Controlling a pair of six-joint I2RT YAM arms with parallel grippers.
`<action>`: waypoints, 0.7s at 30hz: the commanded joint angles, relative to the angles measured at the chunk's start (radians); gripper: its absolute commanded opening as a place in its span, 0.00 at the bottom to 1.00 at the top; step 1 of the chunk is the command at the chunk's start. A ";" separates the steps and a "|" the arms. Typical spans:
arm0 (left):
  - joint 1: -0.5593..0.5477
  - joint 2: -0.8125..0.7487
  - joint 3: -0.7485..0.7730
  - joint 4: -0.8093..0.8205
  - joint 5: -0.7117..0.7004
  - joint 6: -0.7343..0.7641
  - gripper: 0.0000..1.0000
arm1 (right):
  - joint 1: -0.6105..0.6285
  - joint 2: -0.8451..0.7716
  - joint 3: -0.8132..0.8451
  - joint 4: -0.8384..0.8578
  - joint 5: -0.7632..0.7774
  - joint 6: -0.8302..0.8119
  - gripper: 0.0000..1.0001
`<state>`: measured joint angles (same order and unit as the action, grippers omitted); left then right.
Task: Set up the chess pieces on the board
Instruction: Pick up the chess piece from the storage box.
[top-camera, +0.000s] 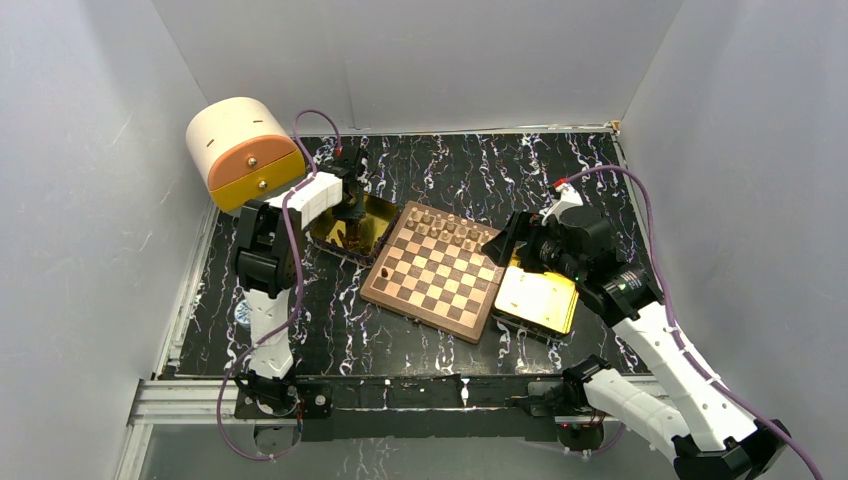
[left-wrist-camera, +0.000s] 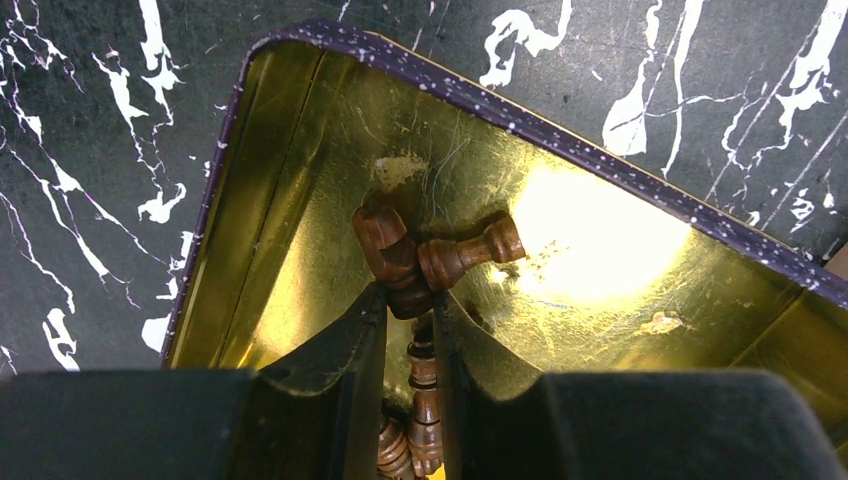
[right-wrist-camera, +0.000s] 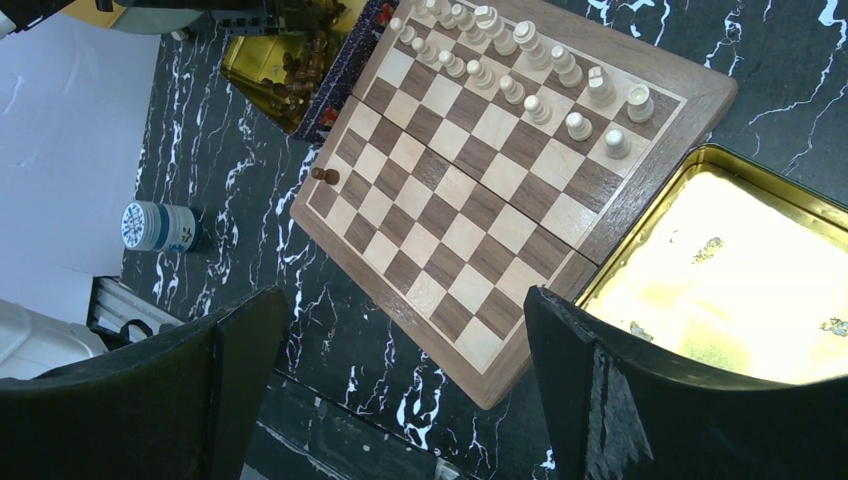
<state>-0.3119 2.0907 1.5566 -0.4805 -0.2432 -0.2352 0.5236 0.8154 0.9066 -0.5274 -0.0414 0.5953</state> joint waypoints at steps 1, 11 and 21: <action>0.004 -0.093 0.026 -0.036 0.022 -0.001 0.15 | -0.004 -0.012 0.011 0.039 -0.011 -0.002 0.98; 0.004 -0.237 -0.014 -0.033 0.106 -0.012 0.11 | -0.004 -0.010 0.012 0.045 -0.027 0.014 0.98; -0.015 -0.519 -0.226 0.156 0.500 0.016 0.11 | -0.005 0.051 0.031 0.119 -0.096 0.052 0.97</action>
<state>-0.3141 1.7157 1.4124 -0.4252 0.0650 -0.2230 0.5236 0.8314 0.9070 -0.4934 -0.0933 0.6308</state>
